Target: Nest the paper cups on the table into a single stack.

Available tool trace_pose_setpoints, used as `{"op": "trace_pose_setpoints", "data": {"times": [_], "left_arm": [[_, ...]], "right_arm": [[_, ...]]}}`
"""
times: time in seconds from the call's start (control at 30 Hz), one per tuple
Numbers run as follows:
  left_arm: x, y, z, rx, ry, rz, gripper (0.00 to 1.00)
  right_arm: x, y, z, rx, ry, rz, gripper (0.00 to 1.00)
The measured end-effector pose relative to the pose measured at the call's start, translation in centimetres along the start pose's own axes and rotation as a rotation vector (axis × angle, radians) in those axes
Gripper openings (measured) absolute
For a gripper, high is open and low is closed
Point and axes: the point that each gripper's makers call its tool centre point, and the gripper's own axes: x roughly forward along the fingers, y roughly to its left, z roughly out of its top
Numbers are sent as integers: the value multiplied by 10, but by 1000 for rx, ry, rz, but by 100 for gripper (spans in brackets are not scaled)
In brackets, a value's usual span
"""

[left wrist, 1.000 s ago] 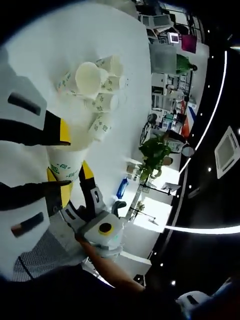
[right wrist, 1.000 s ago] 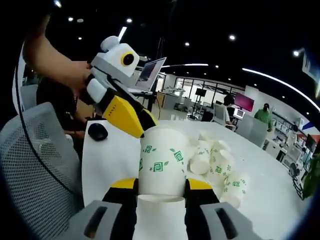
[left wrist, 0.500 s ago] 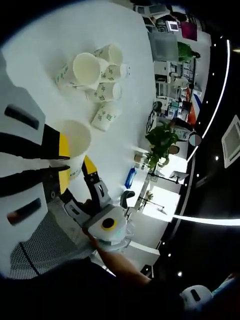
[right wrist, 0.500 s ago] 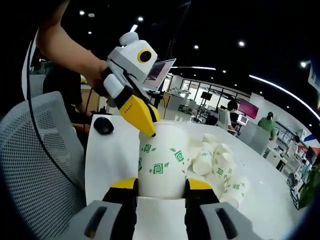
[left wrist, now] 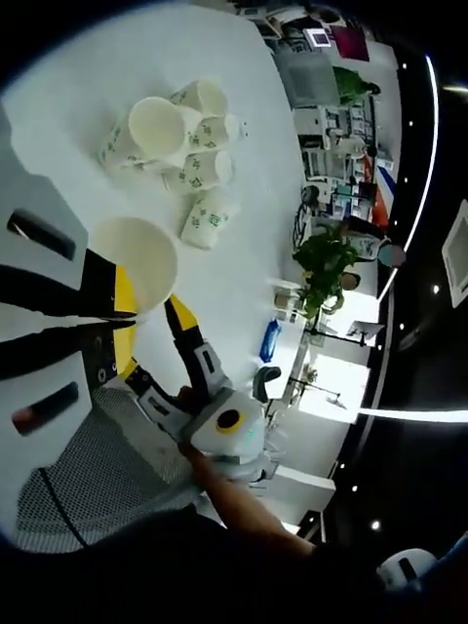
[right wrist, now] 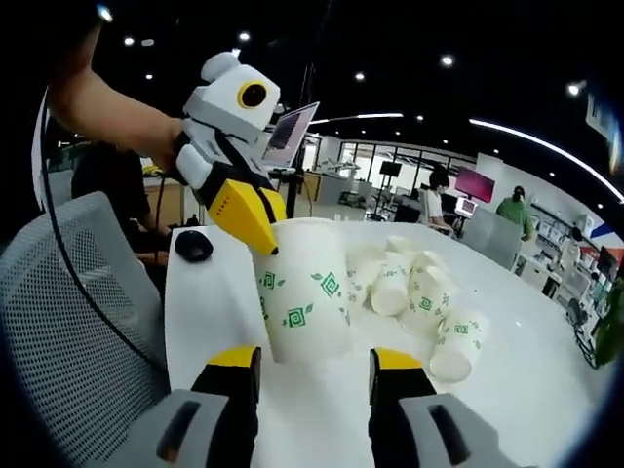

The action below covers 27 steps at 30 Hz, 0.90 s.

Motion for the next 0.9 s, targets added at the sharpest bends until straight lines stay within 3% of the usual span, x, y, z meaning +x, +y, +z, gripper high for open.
{"op": "trace_pose_setpoints", "data": {"times": [0.13,0.4,0.6,0.7,0.9], "left_arm": [[2,3,2,17,17,12,0],[13,13,-9,127,129,46,0],[25,18,-18,246,229,49,0],[33,18,-20,329,293,46,0],[44,26,-23,395,337,45,0]], "right_arm": [[-5,-13,-7,71,14,-44,50],[-10,-32,-8,176,-21,-99,63],[-7,-30,-9,206,-34,-87,73],[-7,-27,-10,174,-28,-82,77],[-9,-34,-15,181,-21,-102,86]]}}
